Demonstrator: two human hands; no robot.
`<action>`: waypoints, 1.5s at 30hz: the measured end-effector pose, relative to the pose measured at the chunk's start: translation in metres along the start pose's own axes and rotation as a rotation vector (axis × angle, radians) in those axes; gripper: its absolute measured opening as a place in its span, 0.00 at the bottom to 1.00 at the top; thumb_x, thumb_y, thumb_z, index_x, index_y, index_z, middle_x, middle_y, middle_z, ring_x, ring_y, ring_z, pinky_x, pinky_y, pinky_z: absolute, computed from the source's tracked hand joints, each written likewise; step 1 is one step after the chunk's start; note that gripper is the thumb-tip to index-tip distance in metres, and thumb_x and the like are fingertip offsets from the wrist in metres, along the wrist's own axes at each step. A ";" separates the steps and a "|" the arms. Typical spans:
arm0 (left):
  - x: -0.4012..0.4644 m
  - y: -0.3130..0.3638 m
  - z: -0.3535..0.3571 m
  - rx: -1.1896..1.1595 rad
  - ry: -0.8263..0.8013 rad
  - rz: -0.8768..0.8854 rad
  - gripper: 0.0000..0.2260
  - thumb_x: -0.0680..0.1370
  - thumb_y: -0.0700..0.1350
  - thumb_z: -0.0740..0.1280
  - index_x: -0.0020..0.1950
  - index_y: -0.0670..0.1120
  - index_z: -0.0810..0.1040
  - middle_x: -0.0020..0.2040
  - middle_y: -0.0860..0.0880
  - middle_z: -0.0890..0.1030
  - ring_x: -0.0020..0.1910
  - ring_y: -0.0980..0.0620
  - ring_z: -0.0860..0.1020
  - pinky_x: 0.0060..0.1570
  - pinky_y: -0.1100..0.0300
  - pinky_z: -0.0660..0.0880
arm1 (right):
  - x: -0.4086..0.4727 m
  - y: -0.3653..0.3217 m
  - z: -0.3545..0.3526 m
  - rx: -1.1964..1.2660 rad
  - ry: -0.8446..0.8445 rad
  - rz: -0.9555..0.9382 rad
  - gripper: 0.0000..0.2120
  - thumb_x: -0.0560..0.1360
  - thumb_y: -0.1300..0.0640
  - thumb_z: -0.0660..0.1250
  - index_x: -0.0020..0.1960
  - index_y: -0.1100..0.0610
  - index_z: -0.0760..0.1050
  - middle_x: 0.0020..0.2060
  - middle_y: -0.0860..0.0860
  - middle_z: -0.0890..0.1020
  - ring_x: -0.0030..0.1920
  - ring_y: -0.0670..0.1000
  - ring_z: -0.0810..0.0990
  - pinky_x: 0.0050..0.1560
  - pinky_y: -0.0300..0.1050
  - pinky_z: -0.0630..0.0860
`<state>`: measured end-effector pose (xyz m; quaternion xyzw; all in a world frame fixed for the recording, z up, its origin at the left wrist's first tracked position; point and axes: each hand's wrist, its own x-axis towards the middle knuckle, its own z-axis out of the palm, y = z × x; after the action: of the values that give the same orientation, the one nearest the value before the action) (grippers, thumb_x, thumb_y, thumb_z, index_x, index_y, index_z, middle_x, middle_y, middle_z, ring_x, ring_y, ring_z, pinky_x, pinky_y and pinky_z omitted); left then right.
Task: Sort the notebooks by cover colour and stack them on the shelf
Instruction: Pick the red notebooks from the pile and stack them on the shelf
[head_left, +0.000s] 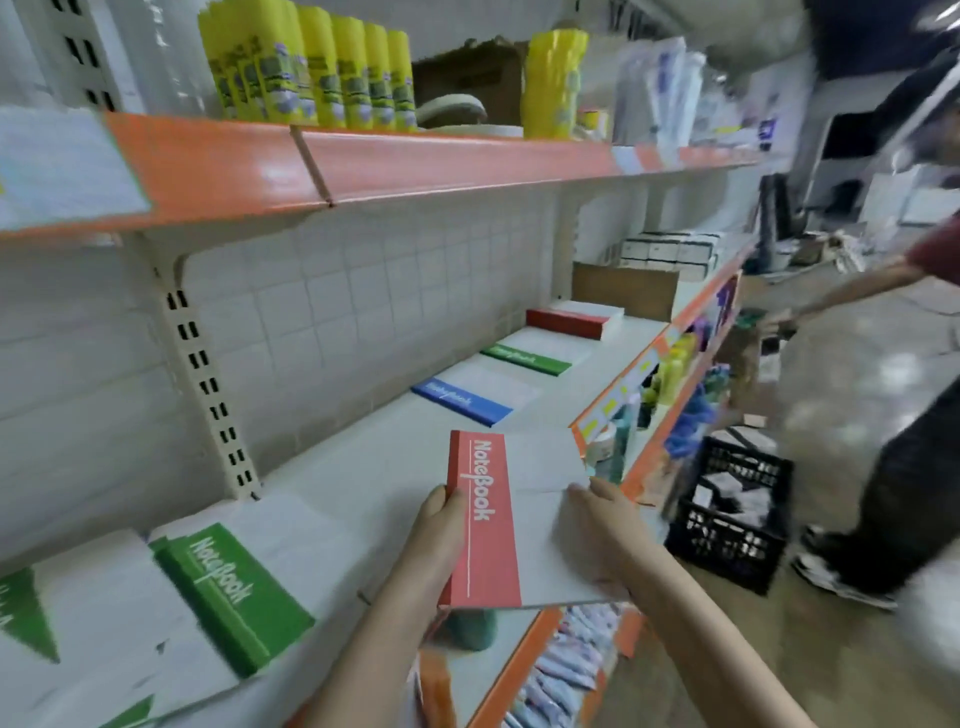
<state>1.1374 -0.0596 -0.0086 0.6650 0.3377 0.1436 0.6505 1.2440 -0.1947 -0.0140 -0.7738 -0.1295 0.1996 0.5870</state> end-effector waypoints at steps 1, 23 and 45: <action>0.004 0.002 0.019 0.005 -0.041 -0.007 0.12 0.82 0.53 0.56 0.54 0.49 0.76 0.46 0.47 0.83 0.43 0.47 0.83 0.42 0.57 0.78 | 0.007 0.007 -0.017 0.012 0.041 0.018 0.08 0.79 0.61 0.57 0.40 0.57 0.68 0.35 0.54 0.70 0.38 0.53 0.70 0.40 0.46 0.64; 0.151 0.052 0.284 0.132 -0.446 0.043 0.16 0.81 0.56 0.57 0.60 0.48 0.75 0.49 0.46 0.83 0.47 0.46 0.82 0.51 0.51 0.78 | 0.154 0.061 -0.231 0.029 0.376 0.134 0.09 0.79 0.56 0.54 0.49 0.58 0.72 0.51 0.57 0.80 0.54 0.57 0.78 0.58 0.51 0.72; 0.327 0.123 0.403 0.010 -0.297 0.037 0.15 0.81 0.56 0.57 0.64 0.52 0.73 0.48 0.49 0.84 0.43 0.49 0.84 0.42 0.55 0.80 | 0.385 0.026 -0.317 0.028 0.214 0.060 0.12 0.79 0.54 0.54 0.53 0.60 0.73 0.53 0.60 0.80 0.54 0.60 0.78 0.61 0.59 0.72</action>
<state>1.6624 -0.1525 -0.0172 0.6882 0.2262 0.0538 0.6873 1.7304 -0.3065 -0.0256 -0.7861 -0.0399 0.1350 0.6019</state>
